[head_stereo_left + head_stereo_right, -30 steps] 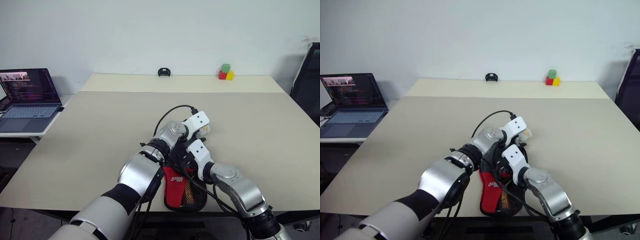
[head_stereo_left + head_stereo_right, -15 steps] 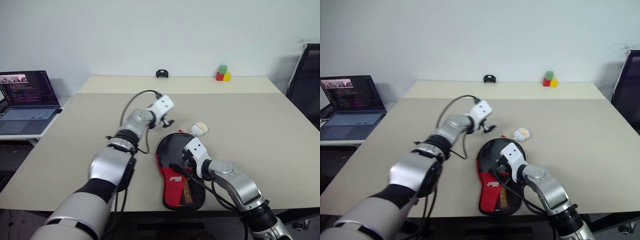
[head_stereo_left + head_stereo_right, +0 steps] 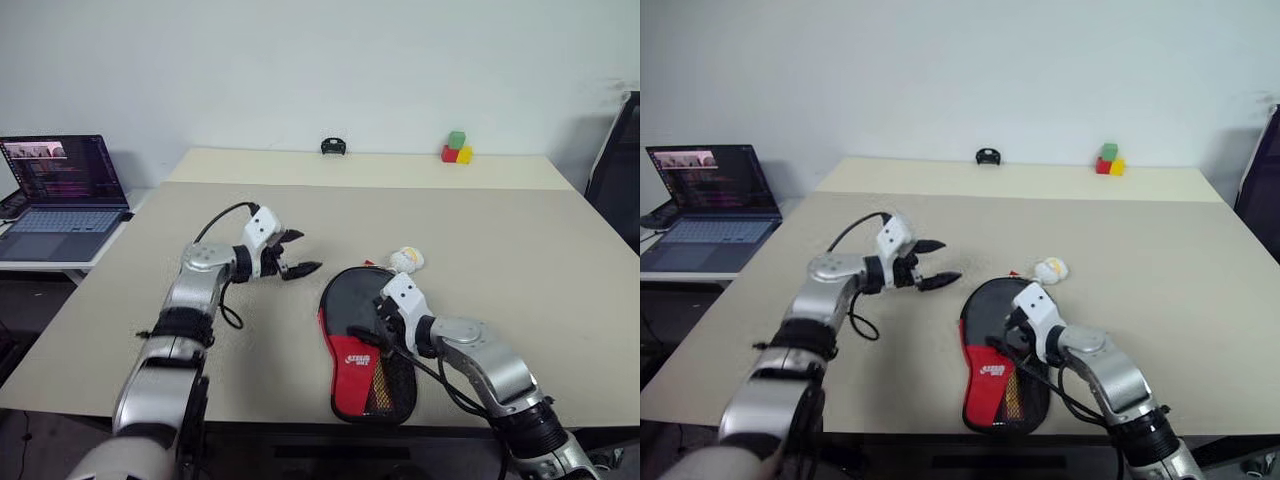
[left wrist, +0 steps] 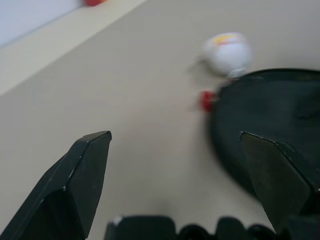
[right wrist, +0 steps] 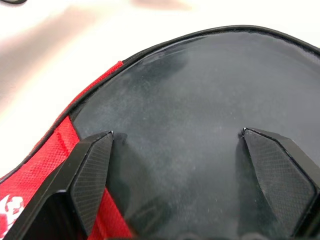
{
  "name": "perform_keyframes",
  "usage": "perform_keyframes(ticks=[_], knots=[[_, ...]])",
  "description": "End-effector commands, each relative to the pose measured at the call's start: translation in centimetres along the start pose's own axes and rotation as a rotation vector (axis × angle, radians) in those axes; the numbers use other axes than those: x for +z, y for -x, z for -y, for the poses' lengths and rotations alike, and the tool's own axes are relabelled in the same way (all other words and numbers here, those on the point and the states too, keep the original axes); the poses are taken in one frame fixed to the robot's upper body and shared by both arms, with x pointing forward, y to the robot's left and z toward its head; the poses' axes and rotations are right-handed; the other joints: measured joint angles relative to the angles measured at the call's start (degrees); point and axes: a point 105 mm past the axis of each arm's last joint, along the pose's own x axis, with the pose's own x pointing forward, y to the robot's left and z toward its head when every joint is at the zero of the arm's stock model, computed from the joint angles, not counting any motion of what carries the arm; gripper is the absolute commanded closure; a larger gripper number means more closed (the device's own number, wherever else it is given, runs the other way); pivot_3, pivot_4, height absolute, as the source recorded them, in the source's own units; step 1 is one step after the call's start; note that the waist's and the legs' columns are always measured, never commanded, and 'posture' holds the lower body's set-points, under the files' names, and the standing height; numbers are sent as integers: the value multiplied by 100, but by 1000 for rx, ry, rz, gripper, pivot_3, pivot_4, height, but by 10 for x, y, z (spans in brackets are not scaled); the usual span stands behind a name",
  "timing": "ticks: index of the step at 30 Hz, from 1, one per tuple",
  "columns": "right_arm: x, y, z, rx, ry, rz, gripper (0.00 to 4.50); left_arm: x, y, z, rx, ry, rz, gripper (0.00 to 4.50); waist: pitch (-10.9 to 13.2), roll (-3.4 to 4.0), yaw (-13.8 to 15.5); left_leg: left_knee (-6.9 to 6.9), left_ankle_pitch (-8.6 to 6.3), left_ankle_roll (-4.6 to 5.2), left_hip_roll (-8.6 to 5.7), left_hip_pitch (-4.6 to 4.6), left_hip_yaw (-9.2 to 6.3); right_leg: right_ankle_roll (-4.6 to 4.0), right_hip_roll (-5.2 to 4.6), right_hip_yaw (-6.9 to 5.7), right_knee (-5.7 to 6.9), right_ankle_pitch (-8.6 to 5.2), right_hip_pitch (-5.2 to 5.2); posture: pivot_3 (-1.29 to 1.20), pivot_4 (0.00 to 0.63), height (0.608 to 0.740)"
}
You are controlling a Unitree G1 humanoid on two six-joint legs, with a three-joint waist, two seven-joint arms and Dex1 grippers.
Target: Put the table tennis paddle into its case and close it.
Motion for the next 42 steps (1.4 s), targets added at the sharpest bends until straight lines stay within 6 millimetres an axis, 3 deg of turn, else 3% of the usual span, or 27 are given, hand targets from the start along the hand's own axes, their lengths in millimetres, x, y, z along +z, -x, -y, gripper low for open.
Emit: perform_keyframes(ticks=[1, 4, 12, 16, 21, 27, 33, 40, 42], knots=[[-12, 11, -6, 67, -105, -38, 0, 20, 1, 21, -82, -54, 24, 37, 0, 0, 8, 2, 0, 0, 0, -18, -5, 0, 0, -4, -1, 0, -8, 0, 150, 740], [4, 29, -6, 96, -132, 25, 0, 24, -1, 37, -130, -45, 39, 37, 4, 5, 18, 4, 0, -1, -1, -48, -18, -1, -1, -14, -7, 0, -30, 0, 150, 740], [50, 73, -5, 152, -165, 190, 0, 30, -15, 53, -173, -93, 9, 37, 25, 35, 4, 0, 0, 1, -2, -62, -19, -1, 0, -13, -9, 0, -42, 0, 150, 740], [59, 91, 10, 90, -164, 226, 0, 35, -28, 61, -203, -85, 30, 37, 27, 36, 14, 0, 0, 1, -2, -65, -19, -1, 0, -14, -12, 0, -42, 0, 150, 740], [62, 102, 41, -58, -136, 241, 0, 22, -54, 74, -237, -60, 3, 37, 27, 36, 22, 1, 0, 2, -4, -67, -18, -1, -1, -15, -13, 0, -41, 0, 150, 740], [72, 101, 63, -164, -82, 283, 0, -3, -73, 91, -291, -35, -45, 37, 30, 37, -11, 0, 0, 2, -3, -67, -10, -1, 1, -10, -10, 0, -45, 0, 150, 740], [80, 96, 74, -194, -40, 281, 0, -23, -82, 89, -259, -62, -98, 37, 30, 38, 13, 3, 0, 3, -4, -67, -10, -1, -1, -11, -12, 0, -41, 0, 150, 740], [91, 78, 95, -238, -65, 297, 0, -36, -86, 92, -259, -38, -102, 37, 28, 40, 10, 3, 1, 3, -4, -55, -8, -1, -1, -12, -9, 0, -31, 0, 150, 740], [91, 64, 105, -255, -77, 297, 0, -37, -87, 96, -272, -36, -99, 37, 27, 40, 1, 4, 1, 3, -4, -53, -8, -1, -1, -11, -9, 0, -28, 0, 150, 740]])
